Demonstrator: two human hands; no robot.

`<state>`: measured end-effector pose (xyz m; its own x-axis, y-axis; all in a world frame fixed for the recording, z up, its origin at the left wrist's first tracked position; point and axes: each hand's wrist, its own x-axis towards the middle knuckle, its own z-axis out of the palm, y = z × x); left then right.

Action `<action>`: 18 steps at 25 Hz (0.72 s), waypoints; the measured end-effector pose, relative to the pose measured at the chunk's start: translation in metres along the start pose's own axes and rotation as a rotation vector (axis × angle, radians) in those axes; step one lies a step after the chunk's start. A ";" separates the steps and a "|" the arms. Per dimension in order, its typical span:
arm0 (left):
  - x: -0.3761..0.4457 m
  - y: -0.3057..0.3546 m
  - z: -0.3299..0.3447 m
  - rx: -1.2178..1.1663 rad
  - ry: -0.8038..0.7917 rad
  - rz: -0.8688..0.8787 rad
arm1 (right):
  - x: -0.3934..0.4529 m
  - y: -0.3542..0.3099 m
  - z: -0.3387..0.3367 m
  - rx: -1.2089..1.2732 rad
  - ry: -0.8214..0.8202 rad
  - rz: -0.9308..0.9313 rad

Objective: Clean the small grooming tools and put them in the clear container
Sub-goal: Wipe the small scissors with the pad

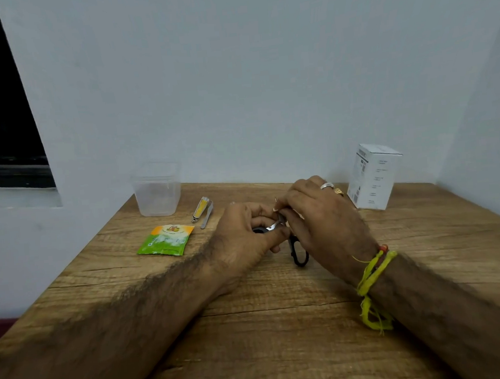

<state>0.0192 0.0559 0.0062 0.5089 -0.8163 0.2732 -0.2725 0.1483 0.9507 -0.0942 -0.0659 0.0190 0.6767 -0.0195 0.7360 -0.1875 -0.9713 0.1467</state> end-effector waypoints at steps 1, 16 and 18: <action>0.000 0.000 0.001 0.001 -0.003 -0.003 | -0.001 0.001 -0.001 -0.009 -0.002 -0.008; 0.002 -0.004 -0.001 0.068 0.026 0.032 | 0.000 -0.002 -0.005 0.039 -0.042 -0.019; 0.002 -0.004 0.000 0.059 0.022 0.040 | -0.002 -0.001 -0.007 0.026 -0.046 -0.015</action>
<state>0.0212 0.0534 0.0031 0.5146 -0.7977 0.3143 -0.3399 0.1468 0.9289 -0.0999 -0.0637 0.0222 0.7114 -0.0155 0.7026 -0.1593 -0.9773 0.1396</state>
